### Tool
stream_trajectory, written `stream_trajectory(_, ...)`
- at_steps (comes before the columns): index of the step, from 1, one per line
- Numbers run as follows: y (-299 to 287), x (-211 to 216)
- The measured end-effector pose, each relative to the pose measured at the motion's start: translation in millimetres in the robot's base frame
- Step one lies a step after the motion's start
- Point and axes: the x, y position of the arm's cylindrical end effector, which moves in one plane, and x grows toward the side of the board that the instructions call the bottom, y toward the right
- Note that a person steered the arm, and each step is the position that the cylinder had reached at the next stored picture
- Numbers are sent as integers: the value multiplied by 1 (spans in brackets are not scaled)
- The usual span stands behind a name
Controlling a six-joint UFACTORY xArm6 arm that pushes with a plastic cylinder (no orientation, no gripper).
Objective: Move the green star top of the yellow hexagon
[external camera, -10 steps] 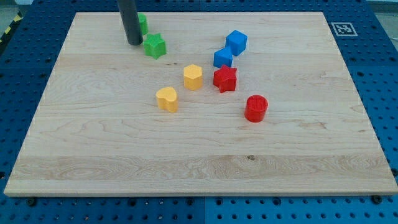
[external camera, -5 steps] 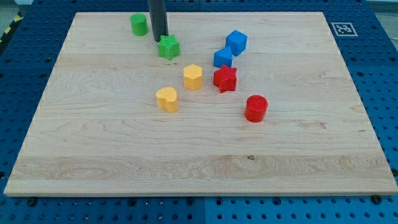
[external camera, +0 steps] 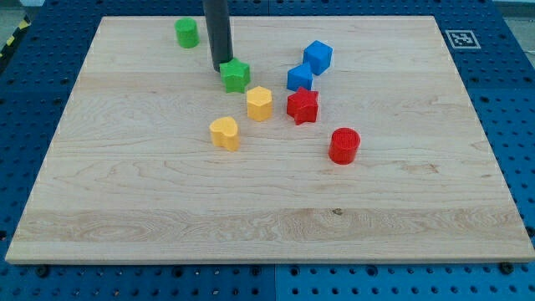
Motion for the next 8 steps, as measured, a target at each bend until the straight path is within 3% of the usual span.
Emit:
stream_trajectory(2,-34,6)
stream_trajectory(3,-27,33)
stream_trajectory(5,17,38)
stream_trajectory(6,7,40)
stream_trajectory(8,-113,33)
